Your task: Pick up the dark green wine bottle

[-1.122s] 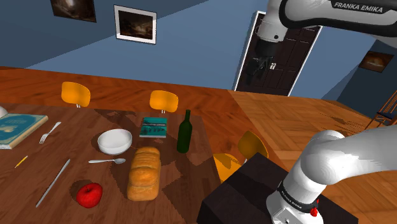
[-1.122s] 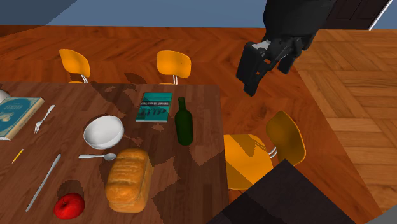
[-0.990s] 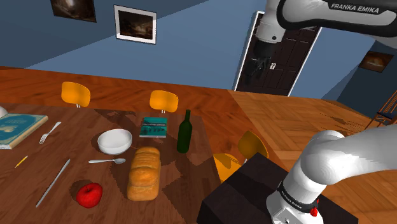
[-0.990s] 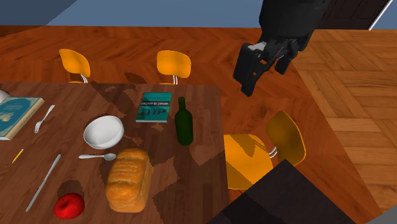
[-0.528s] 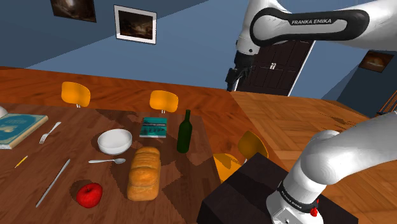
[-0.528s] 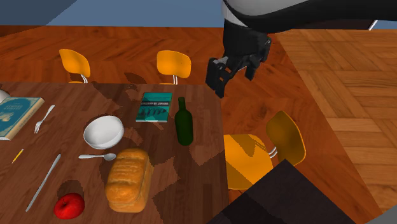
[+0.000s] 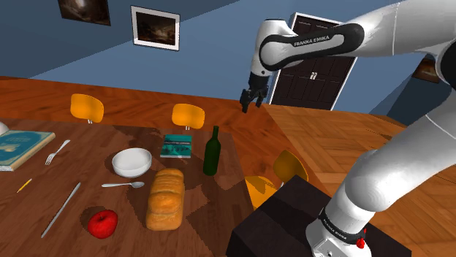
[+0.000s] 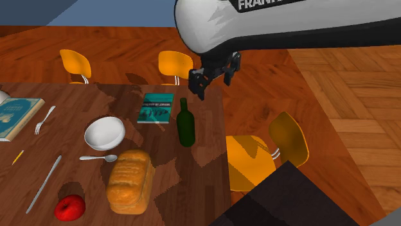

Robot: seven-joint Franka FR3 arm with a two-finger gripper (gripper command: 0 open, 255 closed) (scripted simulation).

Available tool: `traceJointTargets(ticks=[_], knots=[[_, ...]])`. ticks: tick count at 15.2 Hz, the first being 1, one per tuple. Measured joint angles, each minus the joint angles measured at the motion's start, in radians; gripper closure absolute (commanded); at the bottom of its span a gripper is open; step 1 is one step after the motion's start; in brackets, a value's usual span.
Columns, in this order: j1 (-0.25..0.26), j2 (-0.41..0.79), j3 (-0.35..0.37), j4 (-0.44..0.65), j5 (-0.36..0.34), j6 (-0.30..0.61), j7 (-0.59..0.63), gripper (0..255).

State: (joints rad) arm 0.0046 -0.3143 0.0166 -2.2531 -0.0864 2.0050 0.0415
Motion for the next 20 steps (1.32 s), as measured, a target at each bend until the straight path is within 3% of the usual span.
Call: traceJointTargets(ticks=[9,17,20], knots=[[-0.003,0.341,0.0,0.168,-0.005,0.173,0.022,0],[0.001,0.645,0.001,0.405,-0.005,0.238,0.039,0],[0.001,0.699,0.0,0.439,-0.006,0.257,0.041,0]])
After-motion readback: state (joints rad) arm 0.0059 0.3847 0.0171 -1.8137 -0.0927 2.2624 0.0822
